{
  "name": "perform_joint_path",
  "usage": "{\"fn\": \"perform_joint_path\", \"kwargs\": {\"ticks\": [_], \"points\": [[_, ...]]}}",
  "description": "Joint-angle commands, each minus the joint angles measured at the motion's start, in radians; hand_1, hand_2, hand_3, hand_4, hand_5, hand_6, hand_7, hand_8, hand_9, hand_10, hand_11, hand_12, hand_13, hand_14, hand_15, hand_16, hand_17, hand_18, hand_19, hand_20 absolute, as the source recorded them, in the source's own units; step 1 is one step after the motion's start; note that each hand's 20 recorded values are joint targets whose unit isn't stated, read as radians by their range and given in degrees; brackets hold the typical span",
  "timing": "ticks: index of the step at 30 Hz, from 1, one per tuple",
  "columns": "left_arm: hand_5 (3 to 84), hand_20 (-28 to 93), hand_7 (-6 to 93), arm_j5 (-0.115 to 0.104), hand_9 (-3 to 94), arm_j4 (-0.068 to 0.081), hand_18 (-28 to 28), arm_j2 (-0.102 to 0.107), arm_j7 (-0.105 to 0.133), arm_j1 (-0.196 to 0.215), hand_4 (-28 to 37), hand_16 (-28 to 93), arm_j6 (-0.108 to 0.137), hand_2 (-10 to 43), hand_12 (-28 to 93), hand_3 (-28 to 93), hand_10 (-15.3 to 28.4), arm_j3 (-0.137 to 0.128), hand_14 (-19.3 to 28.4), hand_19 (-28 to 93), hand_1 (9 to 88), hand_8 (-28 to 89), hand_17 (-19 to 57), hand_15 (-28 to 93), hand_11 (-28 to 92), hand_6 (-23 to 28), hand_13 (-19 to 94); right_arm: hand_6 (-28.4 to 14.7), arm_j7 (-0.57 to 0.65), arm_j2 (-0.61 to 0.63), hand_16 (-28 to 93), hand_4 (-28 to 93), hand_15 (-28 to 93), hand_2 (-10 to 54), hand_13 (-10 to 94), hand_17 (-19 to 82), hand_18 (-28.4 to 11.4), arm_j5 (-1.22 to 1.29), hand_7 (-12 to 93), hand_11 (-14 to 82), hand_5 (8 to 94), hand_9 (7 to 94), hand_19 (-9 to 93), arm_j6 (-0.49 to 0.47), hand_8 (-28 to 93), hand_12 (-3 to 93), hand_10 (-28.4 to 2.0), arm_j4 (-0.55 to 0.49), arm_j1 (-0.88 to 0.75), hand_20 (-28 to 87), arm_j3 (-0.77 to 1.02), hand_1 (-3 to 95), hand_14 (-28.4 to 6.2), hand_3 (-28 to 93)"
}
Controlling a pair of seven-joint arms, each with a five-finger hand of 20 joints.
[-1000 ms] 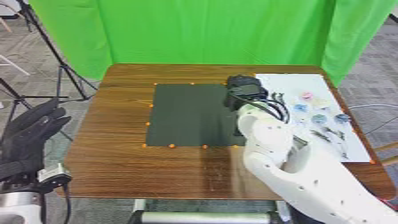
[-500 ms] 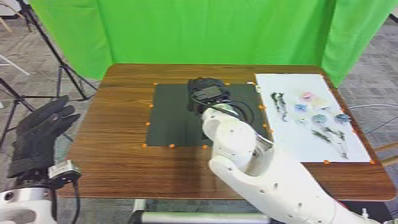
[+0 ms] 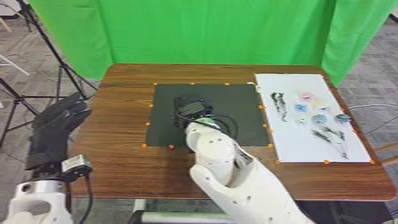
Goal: Arrange flowers
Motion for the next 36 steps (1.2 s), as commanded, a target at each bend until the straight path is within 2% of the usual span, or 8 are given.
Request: {"fn": "perform_joint_path", "kwargs": {"ticks": [1,10,12,17,23,30,36], "points": [[38.5,4,15.3,0.034,32.1,0.012,21.0,-0.024,-0.028,-0.047,-20.1,-17,-0.042,5.7,6,81,19.7,0.019,26.8,56,26.0,-10,-11.1,62,37,10.3,21,-4.2,0.002,-0.023,29,-24,81,-8.7,79,34,-27.6,-0.028,32,51.9,81.8,79.8,93,-0.020,26,38.3,-14.8,0.039,-0.028,4,-0.009,54.2,-10.0,75],[39.4,5,14.4,0.063,32.3,0.033,21.3,-0.045,-0.058,-0.115,-19.8,-17,-0.076,6.0,7,80,21.8,0.046,28.3,56,26.6,-10,-11.8,61,35,11.5,20,-3.9,-0.012,-0.045,29,-25,81,-8.2,79,34,-27.4,-0.052,33,52.6,81.3,79.5,93,-0.034,26,37.8,-14.5,0.059,-0.044,4,-0.007,54.0,-9.8,75],[39.7,5,14.5,0.064,32.4,0.036,21.3,-0.046,-0.059,-0.120,-19.8,-17,-0.077,6.1,7,80,22.0,0.048,28.3,56,26.6,-10,-11.8,61,35,11.6,20,-3.9,-0.024,-0.054,29,-25,81,-8.1,79,33,-27.3,-0.065,33,52.7,81.2,79.4,93,-0.044,25,37.8,-14.5,0.066,-0.057,4,-0.002,54.0,-9.8,75],[39.8,5,14.7,0.068,32.6,0.037,21.4,-0.056,-0.062,-0.122,-19.9,-17,-0.080,6.0,8,81,22.3,0.042,28.4,56,26.8,-10,-11.9,61,35,11.7,20,-4.0,-0.033,-0.068,29,-24,81,-8.0,78,33,-27.3,-0.067,33,52.8,81.1,79.3,93,-0.049,25,37.3,-14.6,0.070,-0.075,4,-0.001,53.6,-10.0,75],[39.9,5,15.1,0.069,32.7,0.043,21.4,-0.058,-0.061,-0.137,-19.8,-17,-0.085,5.9,8,81,21.8,0.056,28.4,56,26.7,-10,-11.9,62,36,11.5,21,-4.0,-0.069,-0.076,29,-24,81,-8.1,78,33,-27.2,-0.105,34,52.9,81.1,79.3,93,-0.047,24,36.9,-14.6,0.069,-0.098,3,0.013,53.4,-10.0,74],[40.8,5,15.5,0.072,33.0,0.044,21.7,-0.065,-0.065,-0.138,-20.0,-18,-0.085,6.0,8,81,24.0,0.056,28.4,56,26.9,-10,-12.4,62,36,12.5,20,-3.7,-0.136,-0.076,29,-25,80,-8.0,78,32,-26.9,-0.171,34,53.0,80.9,79.1,93,-0.027,24,36.8,-14.3,0.071,-0.115,2,0.015,53.3,-9.8,74],[41.5,6,15.7,0.073,33.4,0.044,22.1,-0.066,-0.070,-0.139,-20.0,-20,-0.086,6.1,8,81,25.3,0.056,28.4,56,27.4,-10,-13.0,62,36,13.0,20,-3.4,-0.116,-0.073,29,-26,80,-7.6,78,32,-26.4,-0.182,35,53.0,80.2,78.9,92,0.011,23,36.6,-13.8,0.083,-0.114,2,0.013,52.2,-9.5,74]]}}
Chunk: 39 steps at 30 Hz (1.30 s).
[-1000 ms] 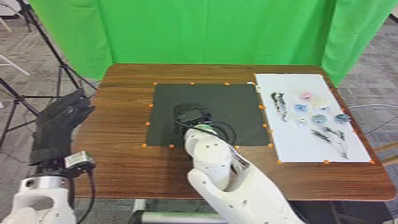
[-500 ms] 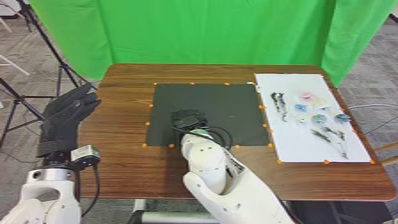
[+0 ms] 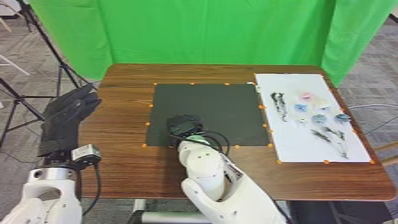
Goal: Arrange flowers
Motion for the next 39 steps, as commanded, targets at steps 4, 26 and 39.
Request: {"fn": "perform_joint_path", "kwargs": {"ticks": [4,26,39], "points": [[41.6,6,15.5,0.013,33.3,0.000,22.1,-0.017,-0.017,0.007,-19.9,-20,-0.017,6.2,8,81,25.6,-0.006,28.4,56,27.4,-10,-13.1,62,35,13.2,20,-3.5,0.077,0.027,29,-24,79,-8.3,76,30,-27.5,-0.004,35,53.9,78.0,77.2,91,0.060,20,32.8,-15.5,0.012,0.021,2,-0.041,47.8,-10.6,71],[40.3,5,12.9,-0.038,32.0,-0.063,21.7,-0.002,0.066,0.221,-20.7,-20,0.074,7.2,9,78,24.1,-0.116,28.4,56,25.5,-9,-12.6,61,33,12.8,19,-13.1,0.173,0.170,26,-17,81,7.6,66,28,-28.4,0.209,30,55.8,70.7,63.9,87,0.122,-7,28.5,-25.0,-0.108,0.208,-4,-0.153,20.2,-18.2,59],[38.2,5,13.4,-0.011,32.0,-0.103,20.8,-0.015,0.097,0.371,-26.4,-17,0.135,6.8,8,80,19.9,-0.188,26.7,56,21.9,-9,-11.2,61,34,10.1,20,-14.1,0.319,0.489,23,-17,81,11.6,66,29,-28.4,0.476,25,52.2,71.9,64.8,90,0.227,-5,26.1,-25.4,-0.303,0.303,-8,-0.073,16.3,-19.6,69]]}}
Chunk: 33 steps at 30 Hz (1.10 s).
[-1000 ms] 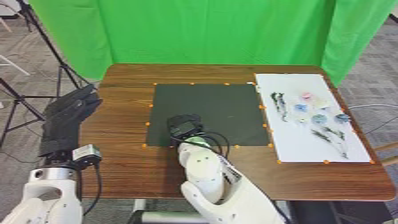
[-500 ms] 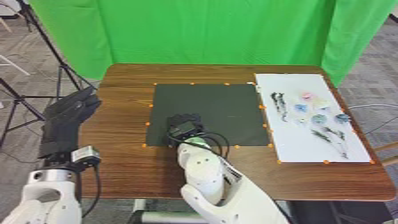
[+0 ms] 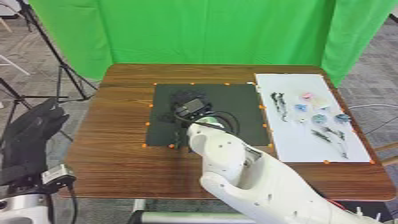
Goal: Arrange flowers
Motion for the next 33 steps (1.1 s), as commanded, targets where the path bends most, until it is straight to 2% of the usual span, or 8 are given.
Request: {"fn": "perform_joint_path", "kwargs": {"ticks": [1,3,7,15,22,23,29,33], "points": [[38.1,5,13.5,0.034,32.0,-0.009,20.8,-0.005,-0.016,0.053,-26.5,-17,0.028,6.7,8,80,19.8,0.001,26.5,56,21.9,-9,-11.1,61,34,10.0,20,-14.0,0.098,0.225,23,-17,81,11.5,66,29,-28.4,0.085,25,52.2,72.0,65.0,90,0.046,-5,26.1,-25.3,-0.107,-0.014,-8,0.164,16.9,-19.4,69],[38.1,5,13.7,0.029,32.0,-0.011,20.8,-0.006,-0.008,0.061,-26.6,-17,0.030,6.6,8,80,19.6,0.001,26.4,55,21.7,-9,-11.1,61,34,9.9,20,-14.0,0.124,0.278,23,-16,80,11.0,66,30,-28.4,0.122,24,52.0,72.1,65.1,91,0.039,-5,26.2,-25.2,-0.128,-0.053,-9,0.218,18.0,-19.1,70],[38.0,5,14.1,-0.044,31.9,-0.012,20.7,0.060,0.059,0.094,-26.8,-16,0.079,6.4,8,81,19.4,0.004,26.1,55,21.7,-10,-11.1,61,35,9.8,20,-13.9,0.155,0.368,23,-17,80,10.1,66,30,-28.4,0.165,24,51.9,72.0,65.2,92,0.031,-4,26.4,-25.0,-0.150,-0.142,-10,0.322,20.1,-18.8,72],[37.9,5,14.9,-0.082,32.0,-0.012,20.7,0.102,0.097,0.107,-27.1,-16,0.098,6.3,7,81,19.1,0.016,25.7,55,22.2,-10,-11.0,61,35,9.6,21,-14.0,0.206,0.504,24,-17,80,8.9,66,30,-28.4,0.222,24,51.5,70.3,63.3,93,0.063,-4,26.8,-25.2,-0.194,-0.351,-12,0.512,21.6,-18.7,72],[37.9,5,15.4,-0.072,32.0,-0.010,20.7,0.101,0.085,0.083,-26.5,-16,0.095,6.0,7,81,19.1,0.032,25.6,55,22.7,-10,-10.9,61,35,9.5,21,-15.1,0.249,0.539,24,-17,80,8.2,65,31,-28.4,0.248,22,49.8,66.3,59.7,93,0.137,-5,26.1,-26.9,-0.190,-0.478,-14,0.659,22.0,-18.4,72],[37.9,5,15.5,-0.087,32.0,-0.012,20.7,0.109,0.101,0.088,-26.5,-16,0.105,6.1,7,81,19.0,0.036,25.5,55,22.9,-10,-10.9,61,35,9.5,21,-15.3,0.254,0.538,24,-17,80,8.0,65,31,-28.4,0.253,22,49.4,66.0,59.5,93,0.142,-5,25.9,-27.0,-0.182,-0.474,-14,0.664,22.1,-18.3,73],[37.9,5,15.6,-0.099,32.0,-0.011,20.7,0.127,0.110,0.072,-26.2,-16,0.110,6.1,7,81,19.0,0.053,25.5,56,23.0,-10,-10.9,61,36,9.5,21,-15.7,0.290,0.546,23,-17,81,6.6,64,32,-28.4,0.265,21,50.0,65.5,59.0,93,0.113,-5,25.5,-26.8,-0.150,-0.514,-14,0.720,23.4,-17.7,73],[37.9,5,15.6,-0.087,32.0,-0.015,20.7,0.117,0.100,0.072,-26.1,-16,0.105,6.1,7,81,19.1,0.049,25.5,55,23.1,-10,-10.9,61,36,9.5,21,-15.7,0.298,0.554,23,-18,81,5.3,64,32,-28.4,0.266,21,50.3,65.4,58.8,93,0.107,-5,25.4,-26.8,-0.132,-0.565,-13,0.759,25.0,-17.5,74]]}}
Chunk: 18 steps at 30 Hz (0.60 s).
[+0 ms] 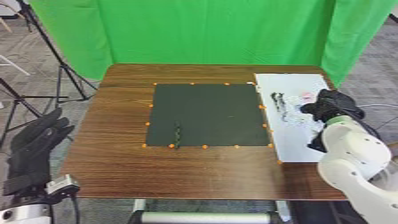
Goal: Arrange flowers
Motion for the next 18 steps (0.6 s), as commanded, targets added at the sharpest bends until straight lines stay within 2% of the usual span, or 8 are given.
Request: {"fn": "perform_joint_path", "kwargs": {"ticks": [1,8,10,16,17,18], "points": [[37.9,5,15.7,0.005,32.0,-0.009,20.7,-0.005,-0.003,-0.001,-26.0,-16,0.004,6.1,7,81,19.0,-0.001,25.5,55,23.0,-10,-10.9,61,36,9.5,21,-15.7,0.037,0.024,23,-18,81,4.9,64,32,-28.4,0.000,21,50.5,65.4,58.7,93,-0.037,-5,25.5,-26.8,0.045,-0.085,-13,0.081,25.3,-17.4,74],[38.0,5,15.8,0.006,32.0,-0.013,20.7,-0.021,-0.004,0.010,-25.7,-16,-0.002,5.9,7,81,19.0,-0.008,25.4,55,23.2,-11,-10.9,61,36,9.5,21,-15.7,0.046,0.027,22,-18,81,2.2,64,32,-28.4,0.005,21,51.5,65.1,57.9,93,-0.055,-4,25.4,-26.9,0.044,-0.169,-13,0.155,28.6,-17.1,75],[38.1,5,15.8,-0.004,32.1,-0.014,20.7,-0.017,0.004,0.014,-25.6,-16,0.000,5.8,7,82,19.0,-0.007,25.4,56,23.2,-11,-10.9,61,36,9.5,21,-15.7,0.044,0.016,22,-19,81,2.0,64,32,-28.4,0.011,21,51.4,65.2,58.1,93,-0.073,-4,25.1,-27.0,0.046,-0.177,-13,0.166,28.7,-17.0,75],[38.1,4,16.0,-0.001,32.1,-0.013,20.7,-0.022,-0.002,0.007,-25.4,-16,-0.002,5.6,7,82,18.9,0.001,25.4,56,23.3,-11,-10.8,61,36,9.5,21,-15.8,0.043,0.004,22,-19,81,1.5,64,32,-28.4,0.014,21,50.7,66.0,58.2,93,-0.081,-4,24.5,-27.2,0.067,-0.164,-14,0.152,29.5,-17.1,75],[38.1,4,16.0,-0.008,32.1,-0.013,20.7,-0.016,0.006,0.008,-25.4,-16,0.002,5.6,7,82,19.0,0.004,25.4,56,23.3,-11,-10.8,61,36,9.5,21,-15.8,0.043,0.003,21,-19,81,1.4,64,32,-28.4,0.015,21,50.3,66.0,58.4,93,-0.078,-4,24.2,-27.3,0.073,-0.157,-14,0.146,29.6,-17.2,75],[38.1,4,16.0,0.000,32.1,-0.012,20.7,-0.020,-0.003,0.006,-25.4,-16,-0.002,5.6,7,82,18.9,0.002,25.4,56,23.4,-11,-10.8,61,36,9.5,21,-15.9,0.044,0.002,21,-19,81,1.3,64,32,-28.4,0.015,21,50.1,66.1,58.5,93,-0.084,-4,24.1,-27.4,0.077,-0.155,-14,0.145,29.8,-17.2,75]]}}
